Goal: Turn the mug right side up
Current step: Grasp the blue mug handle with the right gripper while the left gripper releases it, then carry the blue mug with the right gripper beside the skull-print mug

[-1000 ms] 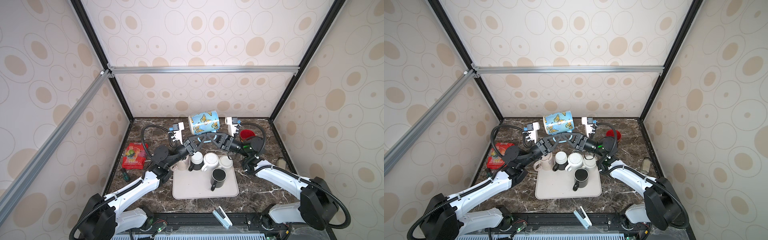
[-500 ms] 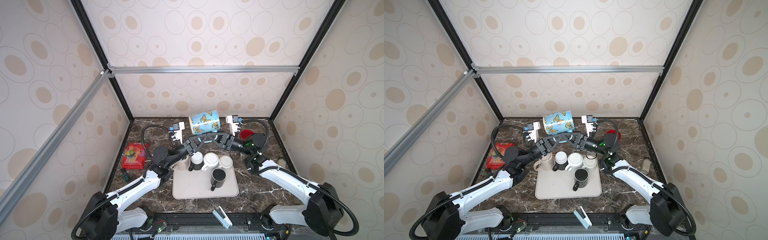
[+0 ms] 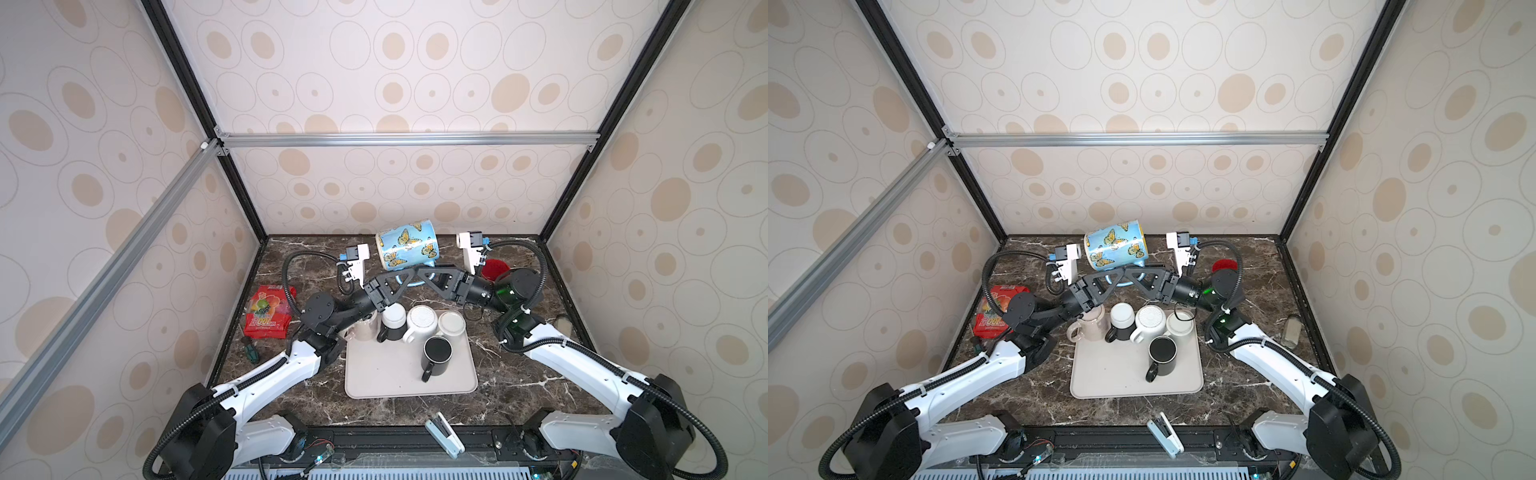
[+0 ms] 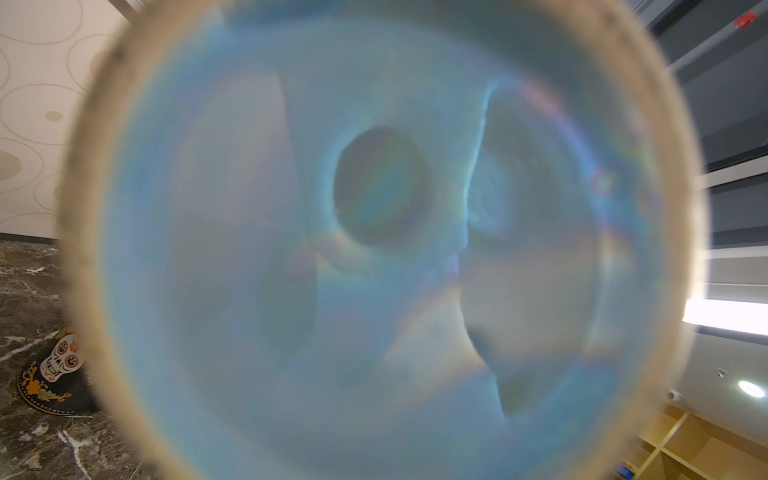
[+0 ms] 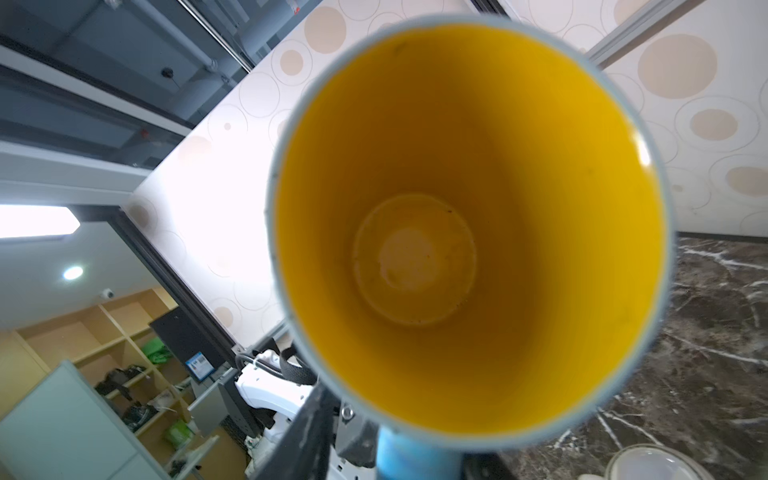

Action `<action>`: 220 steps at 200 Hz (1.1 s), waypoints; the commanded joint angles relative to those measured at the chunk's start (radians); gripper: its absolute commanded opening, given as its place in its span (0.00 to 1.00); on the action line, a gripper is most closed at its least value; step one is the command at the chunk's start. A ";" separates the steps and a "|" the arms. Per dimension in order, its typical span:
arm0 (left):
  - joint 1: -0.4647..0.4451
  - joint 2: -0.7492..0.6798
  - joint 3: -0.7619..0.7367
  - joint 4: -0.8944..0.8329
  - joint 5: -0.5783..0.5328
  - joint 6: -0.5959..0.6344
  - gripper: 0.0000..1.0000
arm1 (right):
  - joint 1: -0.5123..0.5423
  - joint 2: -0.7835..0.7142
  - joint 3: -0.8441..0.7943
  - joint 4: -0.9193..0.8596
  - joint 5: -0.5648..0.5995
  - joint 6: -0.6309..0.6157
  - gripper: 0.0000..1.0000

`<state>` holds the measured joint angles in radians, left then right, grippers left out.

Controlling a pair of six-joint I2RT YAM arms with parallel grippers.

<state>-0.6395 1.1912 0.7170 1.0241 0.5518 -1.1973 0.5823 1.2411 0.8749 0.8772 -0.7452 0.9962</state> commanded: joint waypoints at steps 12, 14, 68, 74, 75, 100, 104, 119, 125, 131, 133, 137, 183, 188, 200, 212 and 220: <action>0.008 -0.011 0.019 0.074 0.041 -0.005 0.00 | 0.002 -0.029 0.034 0.099 0.031 -0.017 0.15; 0.008 -0.010 0.020 0.075 0.042 -0.004 0.00 | 0.003 -0.029 0.037 0.088 0.029 -0.020 0.13; 0.069 0.001 0.112 -0.285 0.032 0.110 1.00 | 0.003 -0.076 0.059 -0.140 0.131 -0.129 0.00; 0.093 -0.015 0.129 -0.404 0.006 0.168 1.00 | 0.001 -0.089 0.072 -0.218 0.154 -0.163 0.00; 0.095 -0.018 0.133 -0.423 0.002 0.177 1.00 | 0.001 -0.093 0.078 -0.237 0.160 -0.178 0.00; 0.200 -0.127 0.167 -0.750 -0.154 0.429 1.00 | -0.001 -0.125 0.124 -0.444 0.253 -0.300 0.00; 0.207 -0.144 0.178 -0.802 -0.192 0.472 1.00 | -0.002 -0.130 0.133 -0.485 0.281 -0.325 0.00; 0.224 -0.186 0.228 -0.962 -0.341 0.583 1.00 | -0.002 -0.137 0.162 -0.609 0.389 -0.399 0.00; 0.239 -0.192 0.246 -1.007 -0.387 0.599 1.00 | -0.002 -0.131 0.184 -0.667 0.436 -0.424 0.00; 0.258 -0.191 0.261 -1.051 -0.412 0.607 1.00 | -0.001 -0.120 0.218 -0.743 0.492 -0.441 0.00; 0.263 -0.191 0.265 -1.061 -0.415 0.610 1.00 | -0.001 -0.112 0.232 -0.775 0.510 -0.445 0.00; 0.277 -0.188 0.274 -1.083 -0.422 0.615 1.00 | -0.002 -0.097 0.266 -0.838 0.539 -0.459 0.00; 0.302 -0.200 0.270 -1.198 -0.445 0.773 1.00 | -0.001 0.110 0.494 -1.212 0.894 -0.606 0.00; 0.303 -0.205 0.268 -1.209 -0.455 0.777 1.00 | -0.001 0.132 0.505 -1.222 0.925 -0.620 0.00; 0.302 -0.211 0.266 -1.242 -0.465 0.780 1.00 | -0.010 0.196 0.546 -1.267 0.965 -0.641 0.00; 0.302 -0.224 0.254 -1.264 -0.470 0.780 1.00 | -0.020 0.262 0.594 -1.316 0.988 -0.655 0.00; 0.302 -0.235 0.240 -1.271 -0.472 0.781 1.00 | -0.030 0.304 0.613 -1.333 1.004 -0.660 0.00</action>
<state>-0.3420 1.0012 0.9714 -0.1619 0.1196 -0.4805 0.5716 1.4555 1.3994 -0.3748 0.1089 0.4221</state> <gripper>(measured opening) 0.998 0.188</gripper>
